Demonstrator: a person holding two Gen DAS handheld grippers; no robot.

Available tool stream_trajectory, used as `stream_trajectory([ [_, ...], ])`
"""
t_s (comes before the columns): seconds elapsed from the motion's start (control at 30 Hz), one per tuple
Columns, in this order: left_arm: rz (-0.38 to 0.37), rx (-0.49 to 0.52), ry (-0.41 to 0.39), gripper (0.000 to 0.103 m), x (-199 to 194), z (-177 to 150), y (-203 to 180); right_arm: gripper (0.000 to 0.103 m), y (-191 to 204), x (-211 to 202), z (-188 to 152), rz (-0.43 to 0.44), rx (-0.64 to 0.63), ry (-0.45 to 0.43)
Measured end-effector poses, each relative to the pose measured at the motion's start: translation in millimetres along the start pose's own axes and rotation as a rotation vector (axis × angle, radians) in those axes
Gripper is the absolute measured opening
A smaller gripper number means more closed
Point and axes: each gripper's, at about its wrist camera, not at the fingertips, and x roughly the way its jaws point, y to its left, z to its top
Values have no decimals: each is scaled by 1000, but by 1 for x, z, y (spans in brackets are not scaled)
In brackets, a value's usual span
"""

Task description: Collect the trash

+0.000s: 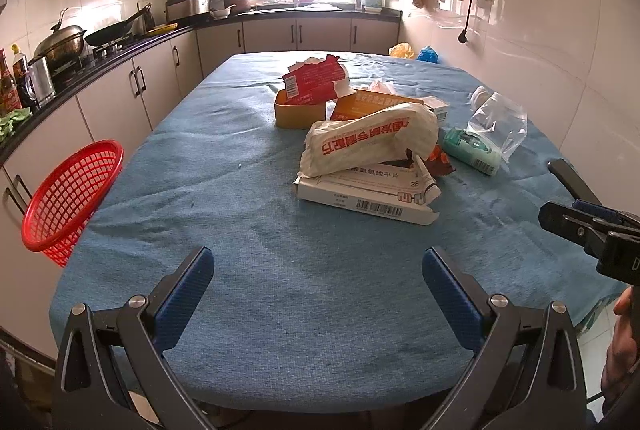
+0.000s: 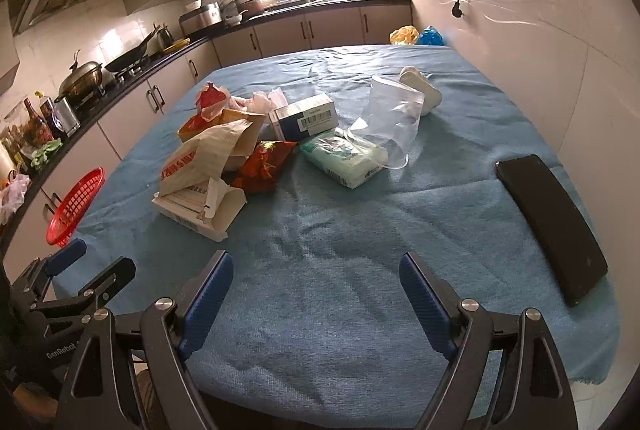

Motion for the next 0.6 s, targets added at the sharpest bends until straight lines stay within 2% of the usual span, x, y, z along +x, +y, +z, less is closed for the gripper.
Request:
stream_trajectory([
  [0.6,13,31,19,103,8,0,-4,88,-5,12,3,-2,7,23],
])
